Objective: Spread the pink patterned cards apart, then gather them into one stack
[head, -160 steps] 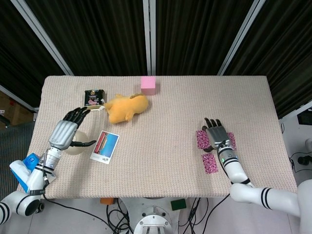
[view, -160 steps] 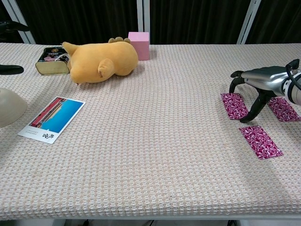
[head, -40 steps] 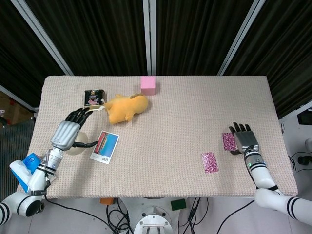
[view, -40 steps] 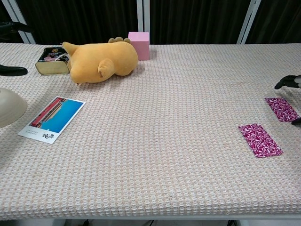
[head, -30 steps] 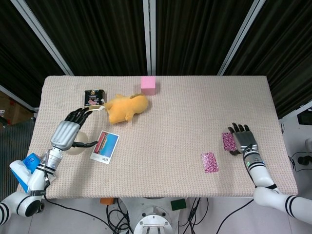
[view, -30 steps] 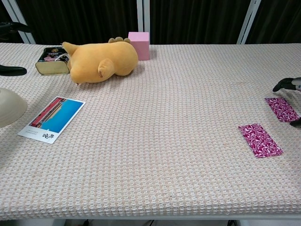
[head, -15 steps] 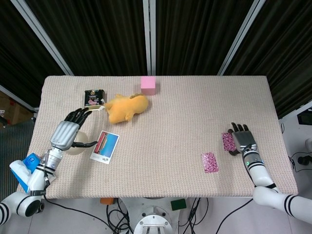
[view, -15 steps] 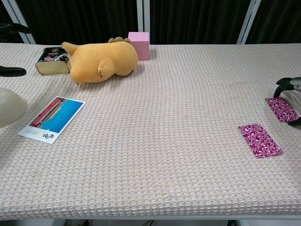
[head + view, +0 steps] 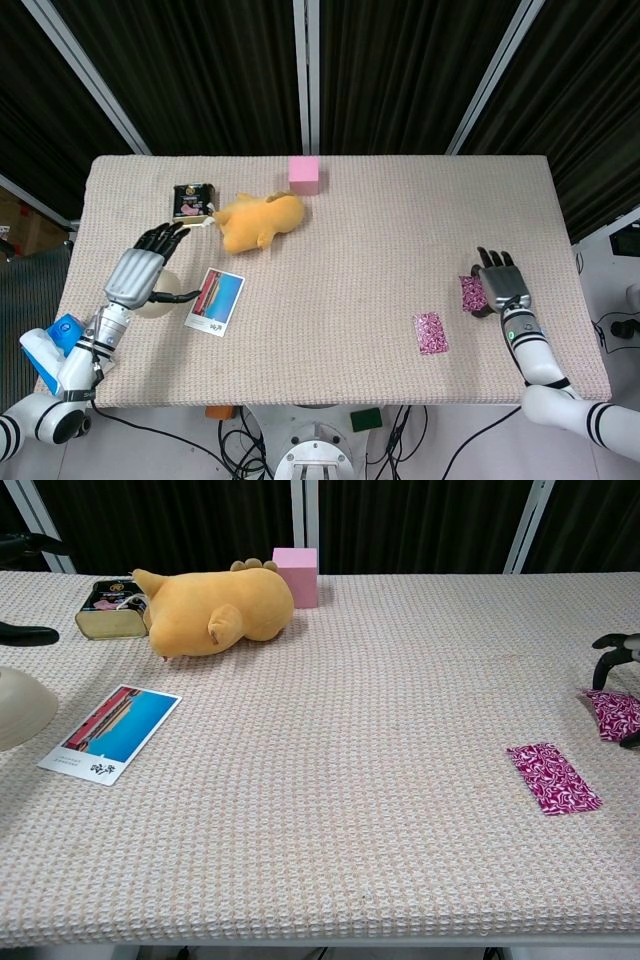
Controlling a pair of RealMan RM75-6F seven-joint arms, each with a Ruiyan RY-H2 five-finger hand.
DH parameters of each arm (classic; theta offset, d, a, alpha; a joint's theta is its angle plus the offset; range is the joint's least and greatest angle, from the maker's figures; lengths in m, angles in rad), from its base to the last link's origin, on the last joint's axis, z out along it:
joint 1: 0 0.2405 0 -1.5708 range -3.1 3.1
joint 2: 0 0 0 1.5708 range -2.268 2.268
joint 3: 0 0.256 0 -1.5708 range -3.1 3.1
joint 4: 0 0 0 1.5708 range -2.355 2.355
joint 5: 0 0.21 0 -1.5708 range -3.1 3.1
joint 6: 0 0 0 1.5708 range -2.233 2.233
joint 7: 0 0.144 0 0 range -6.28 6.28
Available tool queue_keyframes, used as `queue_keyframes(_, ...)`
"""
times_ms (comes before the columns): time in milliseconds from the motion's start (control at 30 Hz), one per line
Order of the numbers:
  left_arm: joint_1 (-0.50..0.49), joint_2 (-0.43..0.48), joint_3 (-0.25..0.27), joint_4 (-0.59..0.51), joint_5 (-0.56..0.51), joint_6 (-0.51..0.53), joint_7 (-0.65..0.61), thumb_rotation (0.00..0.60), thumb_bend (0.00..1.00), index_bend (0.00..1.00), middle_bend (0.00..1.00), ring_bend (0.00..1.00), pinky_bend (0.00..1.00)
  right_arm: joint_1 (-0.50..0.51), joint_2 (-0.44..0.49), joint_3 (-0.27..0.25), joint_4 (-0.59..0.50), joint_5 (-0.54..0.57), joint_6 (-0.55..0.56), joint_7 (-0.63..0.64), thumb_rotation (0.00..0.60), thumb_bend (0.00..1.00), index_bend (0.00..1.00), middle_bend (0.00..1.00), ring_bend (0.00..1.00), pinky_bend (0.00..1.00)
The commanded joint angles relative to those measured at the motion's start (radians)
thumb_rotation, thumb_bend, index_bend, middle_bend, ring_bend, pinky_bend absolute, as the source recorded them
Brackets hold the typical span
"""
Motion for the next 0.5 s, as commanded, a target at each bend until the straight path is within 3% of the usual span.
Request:
queue_keyframes(33, 0.0, 0.001, 0.0, -0.001, 0.0, 0.001, 0.0, 0.219, 0.04, 0.05, 0.02, 0.0, 0.12, -0.004, 0.016, 0.006, -0.021, -0.012, 0.01, 0.01, 0.579, 0.18, 0.37, 0.0, 0.0, 0.0)
queue_keyframes(200, 0.0, 0.003, -0.002, -0.005, 0.001, 0.003, 0.0, 0.221, 0.04, 0.05, 0.02, 0.0, 0.12, -0.012, 0.061, 0.007, -0.095, -0.045, 0.03, 0.019, 0.58, 0.18, 0.37, 0.0, 0.0, 0.0)
queue_keyframes(500, 0.0, 0.002, 0.002, -0.009, 0.007, 0.005, 0.001, 0.221, 0.04, 0.05, 0.02, 0.0, 0.12, -0.031, 0.107, -0.046, -0.258, -0.136, 0.06, -0.019, 0.578, 0.18, 0.37, 0.0, 0.0, 0.0)
